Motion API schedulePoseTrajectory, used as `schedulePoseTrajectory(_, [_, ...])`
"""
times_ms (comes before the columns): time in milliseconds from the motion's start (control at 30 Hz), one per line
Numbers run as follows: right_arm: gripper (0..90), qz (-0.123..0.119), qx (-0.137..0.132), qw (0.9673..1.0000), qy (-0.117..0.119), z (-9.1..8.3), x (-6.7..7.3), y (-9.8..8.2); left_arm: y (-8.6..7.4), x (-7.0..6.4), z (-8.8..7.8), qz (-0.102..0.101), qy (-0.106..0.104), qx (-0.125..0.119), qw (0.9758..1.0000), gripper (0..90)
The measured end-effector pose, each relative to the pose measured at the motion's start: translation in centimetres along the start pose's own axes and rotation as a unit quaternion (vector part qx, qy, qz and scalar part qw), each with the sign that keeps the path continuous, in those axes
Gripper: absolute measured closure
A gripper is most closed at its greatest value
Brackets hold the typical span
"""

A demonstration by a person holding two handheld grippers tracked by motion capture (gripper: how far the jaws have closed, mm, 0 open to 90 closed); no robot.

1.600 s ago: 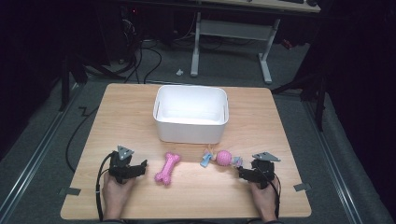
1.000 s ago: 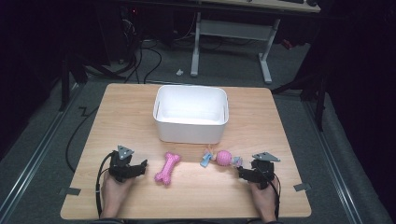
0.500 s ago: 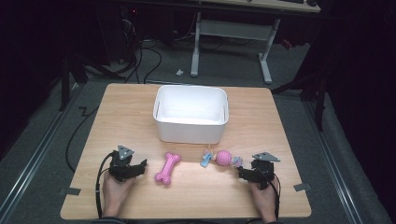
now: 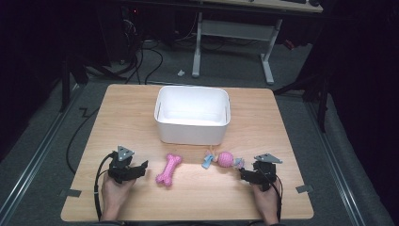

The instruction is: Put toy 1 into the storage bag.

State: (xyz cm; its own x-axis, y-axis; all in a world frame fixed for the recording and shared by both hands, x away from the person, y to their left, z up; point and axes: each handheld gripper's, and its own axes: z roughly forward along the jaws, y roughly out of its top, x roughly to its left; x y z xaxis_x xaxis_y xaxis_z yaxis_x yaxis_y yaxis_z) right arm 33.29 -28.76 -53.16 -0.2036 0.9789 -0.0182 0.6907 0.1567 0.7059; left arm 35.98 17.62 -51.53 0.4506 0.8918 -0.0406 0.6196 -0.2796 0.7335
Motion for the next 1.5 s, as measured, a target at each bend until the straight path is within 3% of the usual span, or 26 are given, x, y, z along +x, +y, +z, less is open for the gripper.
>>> schedulePoseTrajectory(400, [16.2,-0.005,-0.001,1.0,0.003,0.0,0.1,0.0,0.5,-1.4,-1.4,0.016,-0.023,0.02,0.9994,31.3])
schedulePoseTrajectory(633, [16.2,-0.006,-0.001,1.0,0.004,0.0,0.1,0.0,1.6,-2.6,-2.0,0.038,-0.042,0.033,0.9979,33.0])
schedulePoseTrajectory(967, [16.3,-0.005,-0.001,1.0,0.003,0.0,0.2,0.0,3.3,-4.3,-2.2,0.043,-0.074,0.051,0.995,31.2])
schedulePoseTrajectory(1100, [16.3,-0.004,-0.001,1.0,0.002,0.0,0.2,0.0,4.0,-5.0,-2.0,0.051,-0.073,0.07,0.9936,30.7])
schedulePoseTrajectory(1333, [16.3,-0.004,-0.001,1.0,0.002,0.0,0.2,0.0,5.0,-6.1,-1.7,0.06,-0.072,0.073,0.9929,30.7])
schedulePoseTrajectory(1500, [16.3,-0.004,-0.001,1.0,0.002,0.0,0.2,0.0,5.5,-7.1,-0.6,0.066,-0.072,0.092,0.991,27.7])
